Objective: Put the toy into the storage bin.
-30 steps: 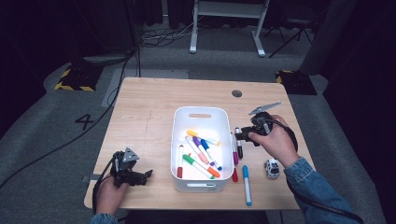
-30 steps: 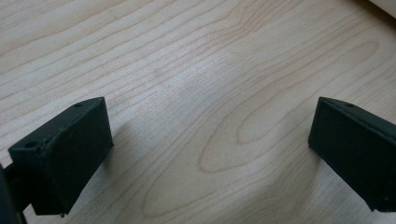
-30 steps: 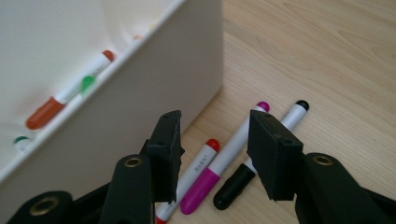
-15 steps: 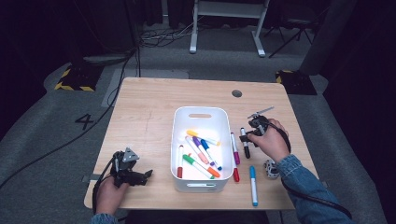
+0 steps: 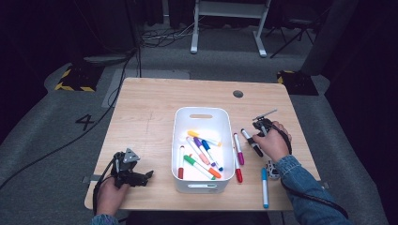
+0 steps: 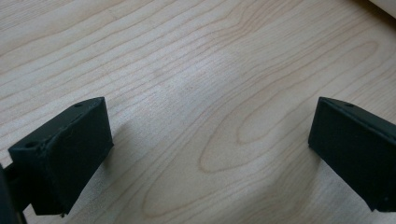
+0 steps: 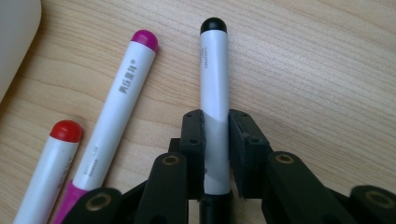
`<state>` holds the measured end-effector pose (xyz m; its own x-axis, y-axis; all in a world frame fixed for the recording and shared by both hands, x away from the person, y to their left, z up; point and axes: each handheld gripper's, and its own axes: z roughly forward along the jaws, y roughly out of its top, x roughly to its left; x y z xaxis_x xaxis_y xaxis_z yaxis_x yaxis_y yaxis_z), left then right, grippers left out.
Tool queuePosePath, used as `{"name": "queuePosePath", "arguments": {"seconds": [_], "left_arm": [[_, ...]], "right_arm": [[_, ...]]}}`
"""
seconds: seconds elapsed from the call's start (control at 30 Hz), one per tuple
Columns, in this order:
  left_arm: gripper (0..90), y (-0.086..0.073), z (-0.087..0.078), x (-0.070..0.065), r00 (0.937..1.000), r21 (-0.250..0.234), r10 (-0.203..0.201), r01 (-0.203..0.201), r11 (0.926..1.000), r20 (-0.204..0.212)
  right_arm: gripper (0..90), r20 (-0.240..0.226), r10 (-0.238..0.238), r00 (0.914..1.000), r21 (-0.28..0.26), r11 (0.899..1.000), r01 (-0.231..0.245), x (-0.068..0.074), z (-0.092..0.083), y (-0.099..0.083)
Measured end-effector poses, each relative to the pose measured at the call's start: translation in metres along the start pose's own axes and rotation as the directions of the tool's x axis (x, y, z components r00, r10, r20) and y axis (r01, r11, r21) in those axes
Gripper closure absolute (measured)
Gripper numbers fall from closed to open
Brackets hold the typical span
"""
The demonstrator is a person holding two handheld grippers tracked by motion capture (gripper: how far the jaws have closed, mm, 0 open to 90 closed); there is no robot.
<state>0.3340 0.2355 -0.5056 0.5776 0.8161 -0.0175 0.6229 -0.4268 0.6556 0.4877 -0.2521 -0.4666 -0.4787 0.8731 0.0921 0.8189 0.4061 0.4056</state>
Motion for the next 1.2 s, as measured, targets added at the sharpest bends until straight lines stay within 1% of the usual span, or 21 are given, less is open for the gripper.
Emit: {"name": "queuePosePath", "arguments": {"seconds": [0.2, 0.43, 0.5, 0.53, 0.63, 0.67, 0.7, 0.73, 0.8, 0.87, 0.93, 0.97, 1.07, 1.2], "left_arm": [[0.0, 0.0, 0.0, 0.0, 1.0, 0.0, 0.0, 0.0, 1.0, -0.001], [0.0, 0.0, 0.0, 0.0, 1.0, 0.002, -0.002, 0.002, 1.0, 0.0], [0.0, 0.0, 0.0, 0.0, 1.0, 0.002, -0.002, 0.002, 1.0, 0.0], [0.0, 0.0, 0.0, 0.0, 1.0, 0.0, 0.0, 0.0, 1.0, -0.003], [0.0, 0.0, 0.0, 0.0, 1.0, 0.0, 0.0, 0.0, 1.0, 0.001], [0.0, 0.0, 0.0, 0.0, 1.0, 0.0, 0.0, 0.0, 1.0, -0.002], [0.0, 0.0, 0.0, 0.0, 1.0, 0.003, -0.005, 0.005, 1.0, 0.004], [0.0, 0.0, 0.0, 0.0, 1.0, -0.001, -0.001, 0.001, 1.0, -0.003], [0.0, 0.0, 0.0, 0.0, 1.0, 0.003, -0.003, 0.003, 1.0, 0.004], [0.0, 0.0, 0.0, 0.0, 1.0, 0.002, -0.005, 0.005, 1.0, 0.004], [0.0, 0.0, 0.0, 0.0, 1.0, 0.0, -0.005, 0.005, 1.0, 0.003], [0.0, 0.0, 0.0, 0.0, 1.0, -0.001, -0.005, 0.005, 1.0, 0.0], [0.0, 0.0, 0.001, 0.0, 1.0, -0.002, -0.005, 0.005, 1.0, 0.002], [0.0, 0.001, 0.001, -0.001, 1.0, -0.002, -0.005, 0.005, 1.0, 0.002]], "right_arm": [[76.9, -0.001, 0.01, 0.9999, -0.003, 1.0, -0.01, 0.0, 0.0, 0.0], [77.0, -0.011, 0.004, 0.9999, -0.027, 1.0, -0.005, -0.001, -0.005, -0.001], [77.0, -0.016, 0.009, 0.9998, -0.036, 0.999, -0.009, -0.001, -0.01, -0.001], [77.0, -0.016, 0.003, 0.9999, -0.038, 0.999, -0.003, -0.001, -0.011, -0.001], [77.0, -0.022, 0.015, 0.9996, -0.054, 0.998, -0.016, -0.001, -0.019, -0.001], [77.0, -0.025, 0.009, 0.9996, -0.067, 0.998, -0.011, -0.001, -0.022, -0.001], [77.0, -0.026, 0.007, 0.9996, -0.073, 0.997, -0.008, -0.001, -0.027, -0.002], [77.0, -0.032, 0.002, 0.9995, -0.082, 0.997, -0.005, 0.0, -0.031, -0.002], [76.9, -0.042, -0.003, 0.9991, -0.095, 0.995, -0.001, 0.003, -0.038, -0.002], [76.9, -0.047, -0.023, 0.9986, -0.108, 0.994, 0.018, 0.007, -0.046, -0.002], [77.0, -0.056, -0.034, 0.9979, -0.121, 0.992, 0.027, 0.012, -0.053, -0.002], [76.9, -0.061, -0.048, 0.997, -0.128, 0.991, 0.04, 0.014, -0.057, -0.002], [77.0, -0.082, -0.071, 0.9941, -0.155, 0.986, 0.058, 0.024, -0.069, -0.001], [76.9, -0.109, -0.11, 0.988, -0.185, 0.979, 0.089, 0.036, -0.085, 0.0]]}}
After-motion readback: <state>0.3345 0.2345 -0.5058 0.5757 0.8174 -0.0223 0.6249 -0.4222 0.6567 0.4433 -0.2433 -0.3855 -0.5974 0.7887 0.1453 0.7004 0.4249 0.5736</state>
